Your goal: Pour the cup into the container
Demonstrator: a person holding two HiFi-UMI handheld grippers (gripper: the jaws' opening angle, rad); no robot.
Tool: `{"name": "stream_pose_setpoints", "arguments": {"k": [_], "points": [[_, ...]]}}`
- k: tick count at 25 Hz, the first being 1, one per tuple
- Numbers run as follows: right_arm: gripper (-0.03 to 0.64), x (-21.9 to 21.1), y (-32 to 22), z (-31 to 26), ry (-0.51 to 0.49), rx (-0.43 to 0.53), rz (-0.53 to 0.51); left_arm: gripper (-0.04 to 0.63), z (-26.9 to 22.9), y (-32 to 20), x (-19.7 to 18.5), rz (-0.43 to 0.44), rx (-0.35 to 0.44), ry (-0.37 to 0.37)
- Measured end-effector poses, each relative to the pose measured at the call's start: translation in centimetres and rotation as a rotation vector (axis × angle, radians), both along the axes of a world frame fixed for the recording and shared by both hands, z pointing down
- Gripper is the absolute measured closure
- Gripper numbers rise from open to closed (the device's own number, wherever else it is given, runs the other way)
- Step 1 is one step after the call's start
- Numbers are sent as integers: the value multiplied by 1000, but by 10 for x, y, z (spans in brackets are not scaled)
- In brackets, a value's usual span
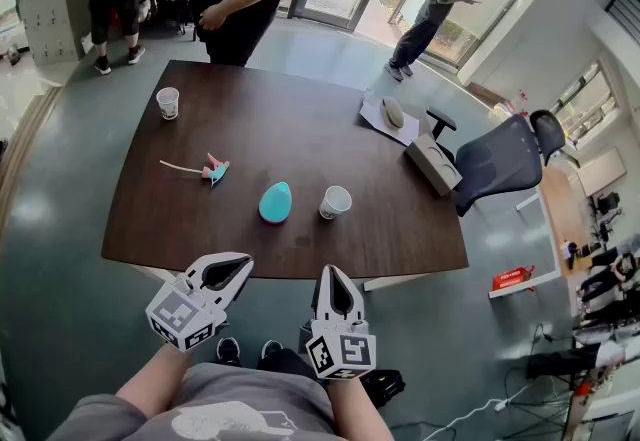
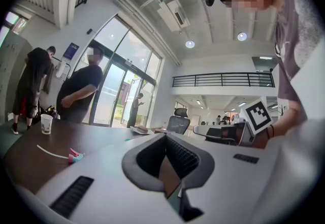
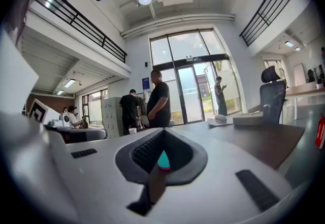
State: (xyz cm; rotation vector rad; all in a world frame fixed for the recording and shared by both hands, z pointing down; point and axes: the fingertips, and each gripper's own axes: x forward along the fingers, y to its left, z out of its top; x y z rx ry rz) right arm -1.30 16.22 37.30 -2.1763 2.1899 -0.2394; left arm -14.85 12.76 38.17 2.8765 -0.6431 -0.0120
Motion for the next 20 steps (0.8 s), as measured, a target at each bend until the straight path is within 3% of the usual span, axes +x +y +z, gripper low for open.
{"name": "stream_pose_setpoints", "arguments": {"k": [11,20], "points": [[629,32,-35,20,12,-22,21,588,20,-39,13,-34,-10,-36],[629,77,-96,20,15,-17,-60,588,20,-86,50,-116,1,-69]]}}
